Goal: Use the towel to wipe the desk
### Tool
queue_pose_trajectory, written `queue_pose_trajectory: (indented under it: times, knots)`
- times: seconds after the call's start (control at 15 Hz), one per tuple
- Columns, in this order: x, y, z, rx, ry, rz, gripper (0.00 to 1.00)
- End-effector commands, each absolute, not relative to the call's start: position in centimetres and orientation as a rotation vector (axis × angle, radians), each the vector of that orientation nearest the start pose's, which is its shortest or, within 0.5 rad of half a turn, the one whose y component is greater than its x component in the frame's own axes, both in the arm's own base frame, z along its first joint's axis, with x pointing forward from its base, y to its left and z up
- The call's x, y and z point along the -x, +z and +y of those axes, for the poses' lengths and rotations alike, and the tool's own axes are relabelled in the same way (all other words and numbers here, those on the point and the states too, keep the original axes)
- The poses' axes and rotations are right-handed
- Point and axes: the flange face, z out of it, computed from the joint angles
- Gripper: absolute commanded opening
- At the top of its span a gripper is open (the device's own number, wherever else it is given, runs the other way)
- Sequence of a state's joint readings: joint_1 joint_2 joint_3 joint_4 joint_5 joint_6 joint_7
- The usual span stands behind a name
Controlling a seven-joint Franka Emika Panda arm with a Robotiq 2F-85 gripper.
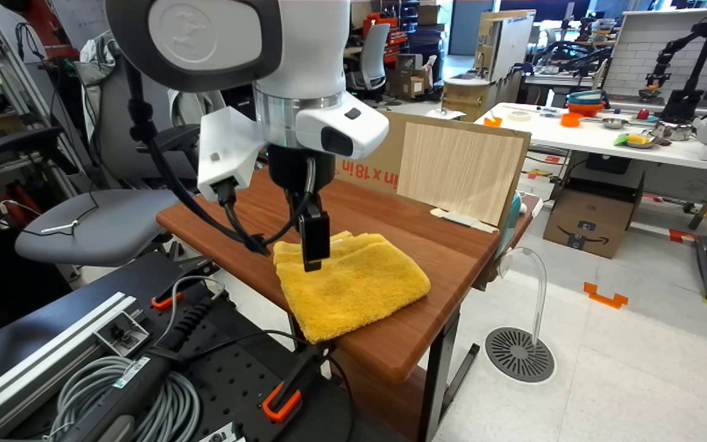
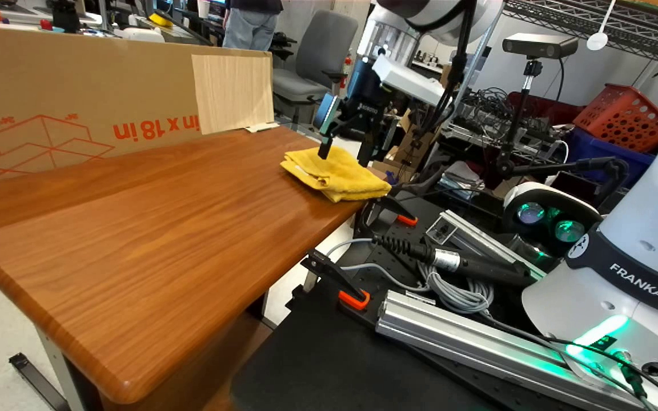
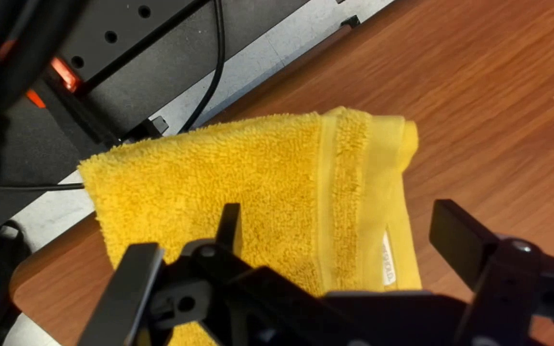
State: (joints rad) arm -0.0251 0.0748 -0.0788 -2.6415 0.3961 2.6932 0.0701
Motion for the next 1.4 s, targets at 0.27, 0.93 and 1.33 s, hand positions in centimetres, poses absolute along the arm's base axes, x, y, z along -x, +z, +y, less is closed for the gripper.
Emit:
queue_pose_trajectory:
  times: [0.27, 0.93, 1.33]
  knots:
    - [-40.2, 15.5, -7.3, 2.897, 0.135, 0.835, 1.00]
    - [-40.3, 15.5, -13.4, 2.831, 0.110, 1.007, 1.00]
    - [-41.7, 15.9, -16.6, 2.775, 0.036, 1.086, 1.00]
